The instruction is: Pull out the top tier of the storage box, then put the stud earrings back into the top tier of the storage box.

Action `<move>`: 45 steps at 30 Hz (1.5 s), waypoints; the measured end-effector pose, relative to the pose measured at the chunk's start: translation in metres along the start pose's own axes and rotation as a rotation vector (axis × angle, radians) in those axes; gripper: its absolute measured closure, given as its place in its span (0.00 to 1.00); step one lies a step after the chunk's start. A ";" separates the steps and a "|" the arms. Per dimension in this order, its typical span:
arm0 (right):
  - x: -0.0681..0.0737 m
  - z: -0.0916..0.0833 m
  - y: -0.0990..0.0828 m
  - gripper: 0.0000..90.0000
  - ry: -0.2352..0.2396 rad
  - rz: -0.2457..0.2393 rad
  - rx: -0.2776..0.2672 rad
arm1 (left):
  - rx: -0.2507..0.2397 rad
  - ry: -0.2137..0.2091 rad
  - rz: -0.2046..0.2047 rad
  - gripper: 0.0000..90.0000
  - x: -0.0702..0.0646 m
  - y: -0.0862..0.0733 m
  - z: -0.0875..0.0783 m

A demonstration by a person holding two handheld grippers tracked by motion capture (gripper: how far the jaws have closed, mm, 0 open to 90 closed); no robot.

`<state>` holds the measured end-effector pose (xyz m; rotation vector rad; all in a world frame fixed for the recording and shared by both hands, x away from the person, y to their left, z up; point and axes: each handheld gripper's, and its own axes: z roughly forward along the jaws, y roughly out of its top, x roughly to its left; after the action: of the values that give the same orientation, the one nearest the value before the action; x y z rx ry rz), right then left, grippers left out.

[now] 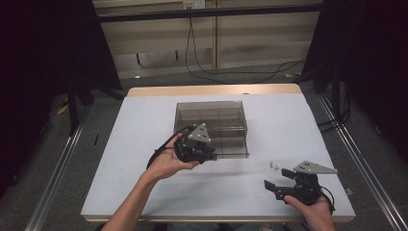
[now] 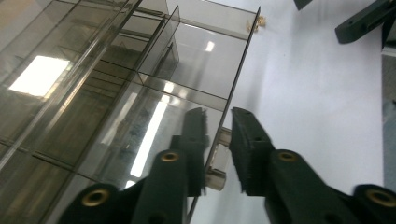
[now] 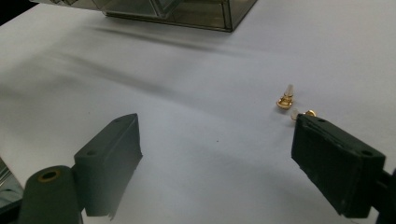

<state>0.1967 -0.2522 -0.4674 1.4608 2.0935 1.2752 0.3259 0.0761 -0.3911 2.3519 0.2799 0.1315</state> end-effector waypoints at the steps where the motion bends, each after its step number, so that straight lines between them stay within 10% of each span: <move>1: 0.000 0.000 0.000 0.17 -0.001 0.000 0.001 | 0.000 0.000 0.000 0.79 0.000 0.000 0.000; 17: 0.000 -0.004 -0.001 0.16 -0.006 -0.001 -0.011 | -0.070 0.111 -0.119 0.22 0.005 -0.028 -0.022; 25: -0.001 -0.003 -0.001 0.16 -0.012 0.008 -0.008 | -0.115 0.148 -0.101 0.08 0.004 -0.038 -0.041; 45: 0.000 -0.004 0.000 0.14 -0.002 0.005 -0.019 | -0.121 0.234 -0.201 0.05 -0.003 -0.083 -0.077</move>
<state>0.1943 -0.2543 -0.4647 1.4602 2.0722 1.2917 0.2962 0.1853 -0.3939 2.1751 0.6031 0.3181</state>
